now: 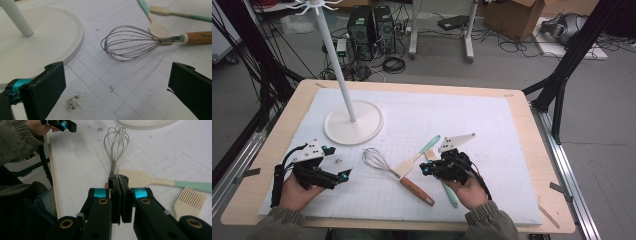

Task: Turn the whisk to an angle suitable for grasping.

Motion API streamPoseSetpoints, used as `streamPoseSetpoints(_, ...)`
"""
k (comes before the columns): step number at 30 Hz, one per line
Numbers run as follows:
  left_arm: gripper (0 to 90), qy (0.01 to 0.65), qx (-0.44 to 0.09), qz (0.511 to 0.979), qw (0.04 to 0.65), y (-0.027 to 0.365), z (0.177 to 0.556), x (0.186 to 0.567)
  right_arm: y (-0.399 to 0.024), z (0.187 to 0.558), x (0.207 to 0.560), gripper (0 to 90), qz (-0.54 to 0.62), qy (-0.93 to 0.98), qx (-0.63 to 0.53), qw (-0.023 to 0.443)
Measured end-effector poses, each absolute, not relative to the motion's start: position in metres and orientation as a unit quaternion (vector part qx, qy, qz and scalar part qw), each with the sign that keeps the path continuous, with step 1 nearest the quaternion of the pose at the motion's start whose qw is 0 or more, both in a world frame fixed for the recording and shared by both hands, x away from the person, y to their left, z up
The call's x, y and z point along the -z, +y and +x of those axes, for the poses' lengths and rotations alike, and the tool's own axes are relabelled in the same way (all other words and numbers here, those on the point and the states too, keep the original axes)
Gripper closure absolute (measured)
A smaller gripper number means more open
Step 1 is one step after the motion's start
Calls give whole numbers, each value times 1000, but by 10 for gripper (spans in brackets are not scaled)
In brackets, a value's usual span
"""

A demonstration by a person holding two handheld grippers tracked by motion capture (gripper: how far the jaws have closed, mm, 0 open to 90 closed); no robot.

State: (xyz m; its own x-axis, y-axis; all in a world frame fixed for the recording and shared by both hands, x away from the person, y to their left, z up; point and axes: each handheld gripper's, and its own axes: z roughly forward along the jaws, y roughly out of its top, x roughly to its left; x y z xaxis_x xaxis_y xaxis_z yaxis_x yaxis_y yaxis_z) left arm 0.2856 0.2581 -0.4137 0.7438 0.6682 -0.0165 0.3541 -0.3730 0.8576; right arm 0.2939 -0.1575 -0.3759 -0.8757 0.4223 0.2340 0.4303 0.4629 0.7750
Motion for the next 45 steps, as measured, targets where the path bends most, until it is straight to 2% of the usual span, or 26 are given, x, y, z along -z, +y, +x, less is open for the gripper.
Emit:
streamPoseSetpoints(28,17,314,-172,812,462,256,286,413,-149,240,412,893,-226,-879,420,4)
streamPoseSetpoints(37,17,311,-174,813,461,254,287,412,-145,233,430,893,-223,-892,393,10)
streamPoseSetpoints(45,17,307,-173,815,460,252,288,412,-146,233,438,893,-223,-905,362,-11)
